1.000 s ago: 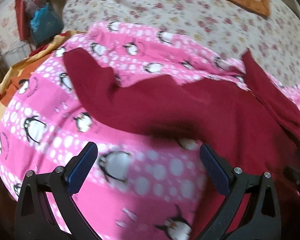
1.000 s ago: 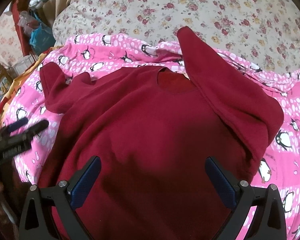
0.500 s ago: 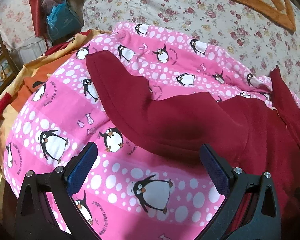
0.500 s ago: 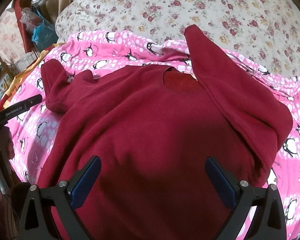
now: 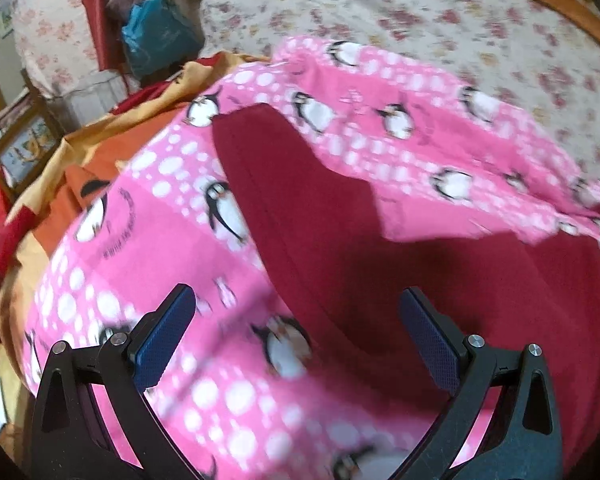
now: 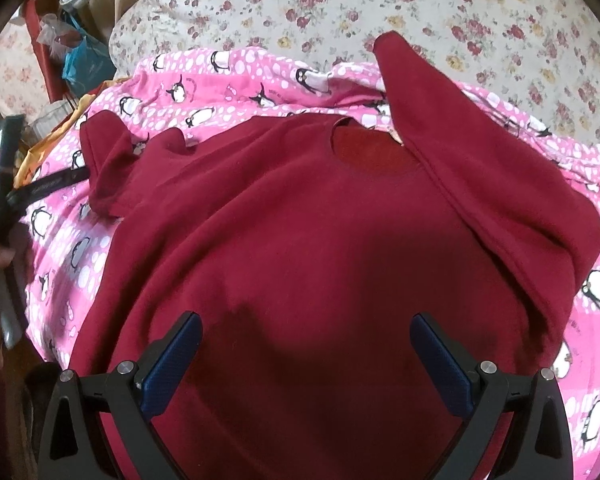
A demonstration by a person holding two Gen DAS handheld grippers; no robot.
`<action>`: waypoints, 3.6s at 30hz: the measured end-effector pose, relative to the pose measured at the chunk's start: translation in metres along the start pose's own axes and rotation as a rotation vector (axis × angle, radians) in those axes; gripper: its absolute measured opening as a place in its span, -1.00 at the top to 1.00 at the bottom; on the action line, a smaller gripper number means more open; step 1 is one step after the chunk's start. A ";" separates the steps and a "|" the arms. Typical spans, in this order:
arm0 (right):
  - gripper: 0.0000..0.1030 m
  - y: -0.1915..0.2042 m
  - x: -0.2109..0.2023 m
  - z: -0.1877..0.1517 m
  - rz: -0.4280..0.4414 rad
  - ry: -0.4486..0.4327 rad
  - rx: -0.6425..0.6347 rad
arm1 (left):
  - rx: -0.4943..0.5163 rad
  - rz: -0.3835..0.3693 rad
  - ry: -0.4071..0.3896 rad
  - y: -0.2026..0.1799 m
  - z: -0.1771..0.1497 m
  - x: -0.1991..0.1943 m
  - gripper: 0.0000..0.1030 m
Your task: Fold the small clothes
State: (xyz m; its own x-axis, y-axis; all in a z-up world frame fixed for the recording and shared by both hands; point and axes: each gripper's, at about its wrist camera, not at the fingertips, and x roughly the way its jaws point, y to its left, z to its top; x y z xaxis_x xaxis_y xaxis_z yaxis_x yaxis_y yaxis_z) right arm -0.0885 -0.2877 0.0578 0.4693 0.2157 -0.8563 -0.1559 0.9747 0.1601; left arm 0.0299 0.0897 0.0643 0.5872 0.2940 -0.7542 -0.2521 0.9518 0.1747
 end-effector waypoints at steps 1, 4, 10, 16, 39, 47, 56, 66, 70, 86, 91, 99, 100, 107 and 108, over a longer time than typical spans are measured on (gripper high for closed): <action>-1.00 0.001 0.001 0.000 0.003 0.004 -0.002 | -0.006 0.012 0.007 0.002 0.004 0.007 -0.98; -1.00 0.002 0.003 -0.002 0.010 0.009 -0.007 | -0.034 0.026 0.023 0.009 0.014 0.022 -0.98; -1.00 0.002 0.005 -0.003 0.028 0.015 -0.004 | -0.030 0.065 0.002 0.010 0.040 0.038 -0.98; -1.00 0.001 0.009 -0.005 0.041 0.027 0.007 | -0.078 0.079 0.039 0.020 0.064 0.071 -0.62; -1.00 -0.071 0.028 0.092 -0.091 -0.060 0.061 | -0.074 -0.558 -0.051 -0.003 0.064 -0.046 0.85; -0.77 -0.201 0.018 0.097 -0.583 -0.132 0.271 | 0.093 -0.702 -0.070 -0.072 0.052 -0.112 0.85; -0.78 -0.203 -0.017 0.069 -0.225 -0.107 0.308 | 0.222 -0.832 0.001 -0.175 0.001 -0.138 0.85; -0.79 -0.135 -0.014 0.085 -0.185 -0.104 0.141 | 0.415 -0.825 0.120 -0.271 -0.083 -0.126 0.75; -0.79 -0.132 -0.013 0.078 -0.205 -0.080 0.134 | 0.433 -0.849 0.133 -0.262 -0.086 -0.130 0.40; -0.80 -0.125 0.015 0.095 -0.240 -0.039 0.091 | 0.209 -0.670 0.081 -0.149 -0.080 -0.099 -0.24; -0.57 -0.111 0.081 0.110 -0.359 0.088 -0.044 | 0.226 -0.666 0.059 -0.148 -0.080 -0.104 -0.24; 0.74 -0.151 0.028 0.105 -0.481 -0.057 -0.039 | 0.212 -0.618 0.053 -0.126 -0.078 -0.098 -0.24; 0.74 -0.162 0.015 0.104 -0.519 -0.080 -0.024 | 0.213 -0.605 0.057 -0.124 -0.080 -0.097 -0.24; 0.06 -0.274 -0.049 0.081 -0.623 -0.027 0.314 | 0.179 -0.568 0.124 -0.107 -0.094 -0.082 -0.24; 0.06 -0.275 -0.061 0.073 -0.531 -0.060 0.356 | 0.173 -0.567 0.127 -0.105 -0.095 -0.082 -0.24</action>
State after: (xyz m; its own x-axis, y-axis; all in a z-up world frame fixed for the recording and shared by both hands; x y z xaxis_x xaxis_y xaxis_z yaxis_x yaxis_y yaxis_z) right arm -0.0105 -0.5651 0.1019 0.4528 -0.3090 -0.8364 0.4043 0.9072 -0.1163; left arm -0.0650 -0.0426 0.0473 0.4942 -0.2663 -0.8276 0.2082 0.9605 -0.1847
